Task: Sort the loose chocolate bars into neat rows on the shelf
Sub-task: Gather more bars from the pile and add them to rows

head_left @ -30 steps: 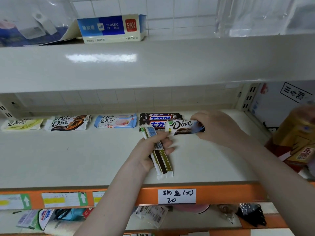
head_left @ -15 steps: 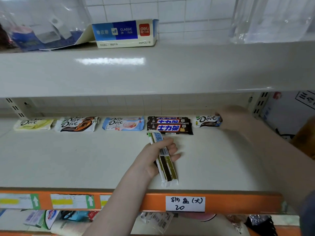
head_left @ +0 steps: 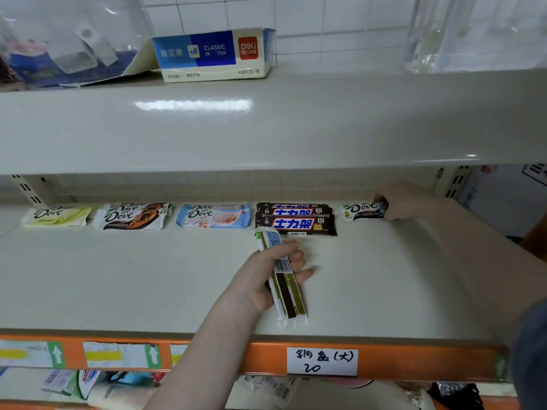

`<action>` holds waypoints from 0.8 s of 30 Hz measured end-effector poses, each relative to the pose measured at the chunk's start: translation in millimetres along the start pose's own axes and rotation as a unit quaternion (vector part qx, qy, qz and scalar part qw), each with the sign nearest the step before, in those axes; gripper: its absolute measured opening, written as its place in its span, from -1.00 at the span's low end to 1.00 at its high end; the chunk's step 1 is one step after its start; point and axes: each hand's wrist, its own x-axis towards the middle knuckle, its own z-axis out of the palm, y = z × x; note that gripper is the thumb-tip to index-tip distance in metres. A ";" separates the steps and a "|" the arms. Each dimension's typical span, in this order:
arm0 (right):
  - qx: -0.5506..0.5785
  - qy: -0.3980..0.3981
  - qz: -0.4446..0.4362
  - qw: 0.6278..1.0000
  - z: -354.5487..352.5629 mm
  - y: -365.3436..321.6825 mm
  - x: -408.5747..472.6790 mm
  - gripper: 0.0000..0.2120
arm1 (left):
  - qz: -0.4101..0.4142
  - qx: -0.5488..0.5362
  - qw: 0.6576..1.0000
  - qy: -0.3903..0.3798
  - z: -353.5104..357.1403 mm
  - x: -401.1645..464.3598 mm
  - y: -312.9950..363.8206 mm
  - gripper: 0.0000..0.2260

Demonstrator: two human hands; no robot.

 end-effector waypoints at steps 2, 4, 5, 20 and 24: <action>0.021 -0.006 0.004 1.000 1.1 0.4 1.0 -0.89 | -0.003 -0.004 1.000 0.005 0.4 0.7 0.2 -0.94; 0.043 -0.011 0.012 0.999 2.0 1.0 1.1 -0.83 | -0.006 -0.008 1.000 0.005 0.7 0.6 0.5 -0.95; 0.051 -0.013 0.014 0.999 2.7 1.9 1.4 -0.79 | -0.007 -0.010 1.000 0.005 0.4 0.6 0.4 -0.95; 0.186 0.152 0.020 0.970 19.7 -38.6 -53.7 -0.82 | 0.039 -0.101 0.994 0.021 5.3 -7.5 -2.6 -0.67; 0.263 0.148 -0.017 0.953 28.9 -67.6 -93.7 -0.65 | 0.050 -0.161 0.985 0.040 6.3 -8.7 -2.2 -0.48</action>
